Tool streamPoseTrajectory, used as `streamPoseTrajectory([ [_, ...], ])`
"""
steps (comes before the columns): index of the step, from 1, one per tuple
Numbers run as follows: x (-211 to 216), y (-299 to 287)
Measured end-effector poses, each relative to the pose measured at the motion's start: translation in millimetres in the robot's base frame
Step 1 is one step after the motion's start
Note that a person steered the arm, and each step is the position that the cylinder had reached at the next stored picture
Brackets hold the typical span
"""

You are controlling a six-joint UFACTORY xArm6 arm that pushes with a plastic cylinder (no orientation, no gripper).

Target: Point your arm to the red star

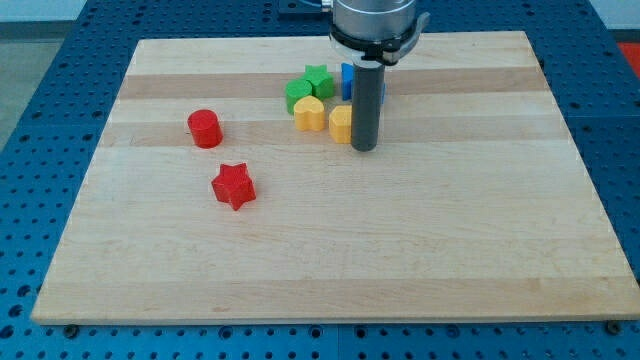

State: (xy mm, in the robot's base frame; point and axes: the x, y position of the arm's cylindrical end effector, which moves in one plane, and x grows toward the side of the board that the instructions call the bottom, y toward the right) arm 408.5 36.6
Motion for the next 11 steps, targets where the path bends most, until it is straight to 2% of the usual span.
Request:
streamPoseTrajectory([
  [2, 2, -3],
  [4, 80, -9],
  [5, 115, -47],
  [6, 132, -96],
  [8, 132, -190],
  [10, 102, -192],
  [11, 87, -166],
])
